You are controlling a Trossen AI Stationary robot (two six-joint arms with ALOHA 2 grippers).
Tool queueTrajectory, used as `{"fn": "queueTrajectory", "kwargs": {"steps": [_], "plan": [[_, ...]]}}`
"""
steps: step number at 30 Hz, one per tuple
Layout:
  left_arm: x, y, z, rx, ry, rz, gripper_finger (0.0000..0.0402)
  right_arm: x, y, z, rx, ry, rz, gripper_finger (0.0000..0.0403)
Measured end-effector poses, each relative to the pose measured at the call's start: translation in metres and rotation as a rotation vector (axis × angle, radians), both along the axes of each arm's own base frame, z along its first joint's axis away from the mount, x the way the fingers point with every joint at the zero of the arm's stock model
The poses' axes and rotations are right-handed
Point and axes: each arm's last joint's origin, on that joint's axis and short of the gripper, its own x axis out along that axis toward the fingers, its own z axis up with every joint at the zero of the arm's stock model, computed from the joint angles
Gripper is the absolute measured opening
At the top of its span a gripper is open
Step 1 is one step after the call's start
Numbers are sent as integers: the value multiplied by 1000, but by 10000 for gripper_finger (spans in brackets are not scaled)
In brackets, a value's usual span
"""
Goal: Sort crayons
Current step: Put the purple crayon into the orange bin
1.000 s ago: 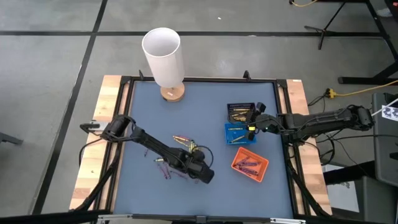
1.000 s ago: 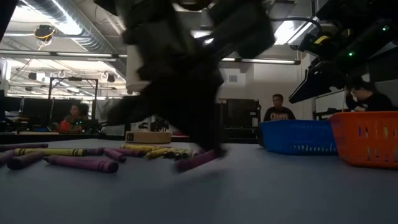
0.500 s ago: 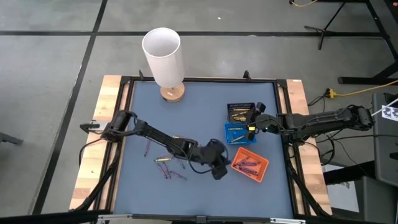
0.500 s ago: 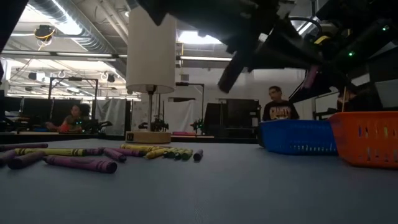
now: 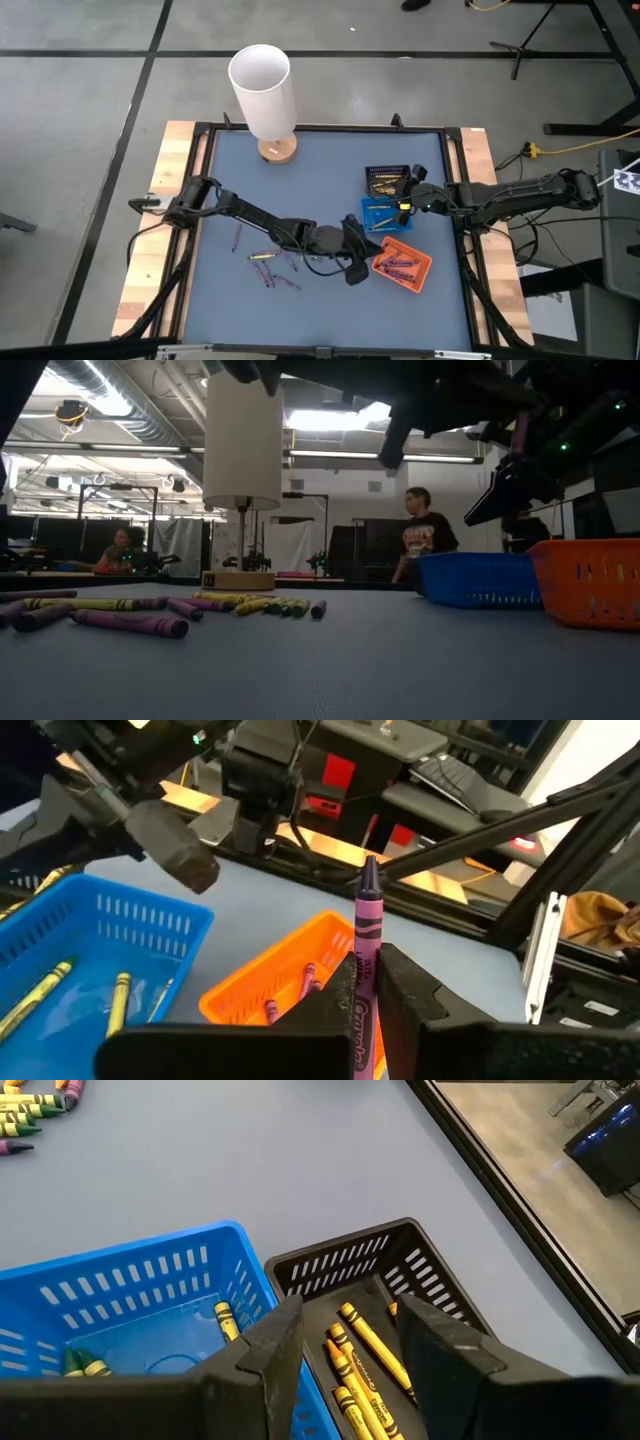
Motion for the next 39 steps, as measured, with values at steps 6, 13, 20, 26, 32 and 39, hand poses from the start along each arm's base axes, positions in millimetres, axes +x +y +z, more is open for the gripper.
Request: {"fn": "queueTrajectory", "kwargs": {"steps": [6, 13, 20, 26, 32, 39], "plan": [[2, -5, 1, -11, -64, 11, 8, 0, 0, 0, 0, 0, 0, 162], [10, -10, -22, 30, -114, -8, 8, 0, 0, 0, 0, -3, -1, 162], [12, -7, -31, 61, -95, -3, 8, 0, 0, 0, 0, -3, 0, 162], [14, -6, -46, 70, -67, -2, 14, 0, 0, 0, 0, -3, -1, 162], [17, -2, -54, 69, -72, 6, 21, 0, 0, 0, 0, -2, -1, 162], [18, -3, -57, 61, -77, -23, 22, 0, 0, 0, 0, -3, -1, 162]]}}
